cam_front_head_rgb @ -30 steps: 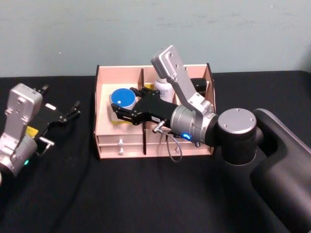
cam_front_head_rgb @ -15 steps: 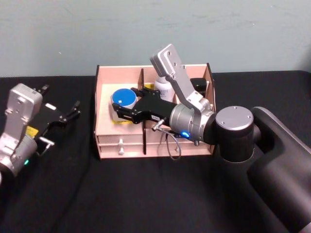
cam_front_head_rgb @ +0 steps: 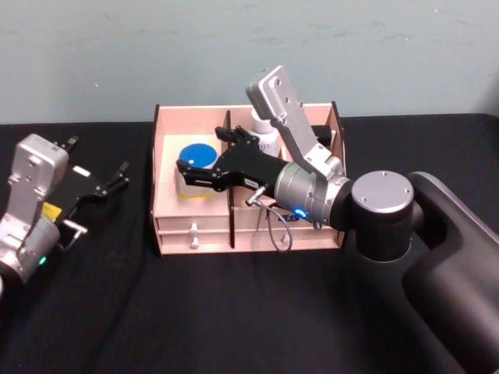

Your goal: Pick up the facial cleanser and watermelon frost from the table and place them into the tiered storage box.

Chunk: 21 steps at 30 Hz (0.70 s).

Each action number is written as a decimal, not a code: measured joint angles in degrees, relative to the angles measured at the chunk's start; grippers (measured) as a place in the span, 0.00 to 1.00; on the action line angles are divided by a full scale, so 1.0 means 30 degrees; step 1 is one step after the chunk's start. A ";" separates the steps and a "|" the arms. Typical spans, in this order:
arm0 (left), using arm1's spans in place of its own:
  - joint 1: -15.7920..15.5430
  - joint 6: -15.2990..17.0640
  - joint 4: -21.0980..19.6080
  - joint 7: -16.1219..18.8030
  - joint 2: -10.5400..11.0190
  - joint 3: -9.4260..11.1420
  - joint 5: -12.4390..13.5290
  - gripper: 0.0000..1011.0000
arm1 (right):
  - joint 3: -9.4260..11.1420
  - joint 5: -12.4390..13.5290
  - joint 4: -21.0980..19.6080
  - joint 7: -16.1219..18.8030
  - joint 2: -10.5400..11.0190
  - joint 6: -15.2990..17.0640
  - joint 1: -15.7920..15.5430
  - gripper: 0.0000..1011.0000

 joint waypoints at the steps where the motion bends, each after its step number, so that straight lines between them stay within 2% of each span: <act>1: 0.0000 0.0000 0.0000 0.0000 0.0000 -0.0001 0.0001 0.99 | 0.0021 -0.0043 -0.0151 -0.0018 0.0046 -0.0087 -0.0047 0.99; 5: 0.0000 0.0000 -0.0001 0.0000 0.0000 0.0000 0.0000 0.99 | 0.0115 -0.0246 -0.1103 -0.0046 0.0387 -0.0457 -0.0394 0.99; 11: 0.0000 0.0000 -0.0001 0.0000 0.0000 -0.0001 0.0000 0.99 | 0.0461 -0.0790 -0.3479 -0.0378 0.1381 -0.1363 -0.1536 0.99; 16: 0.0000 0.0000 -0.0001 0.0000 0.0000 0.0000 0.0000 0.99 | 0.1230 -0.1546 -0.5695 -0.1427 0.2129 -0.2238 -0.3127 0.99; 21: 0.0000 0.0000 -0.0001 0.0001 0.0000 -0.0001 0.0001 0.99 | 0.2389 -0.2697 -0.7534 -0.3383 0.2536 -0.2681 -0.4971 0.99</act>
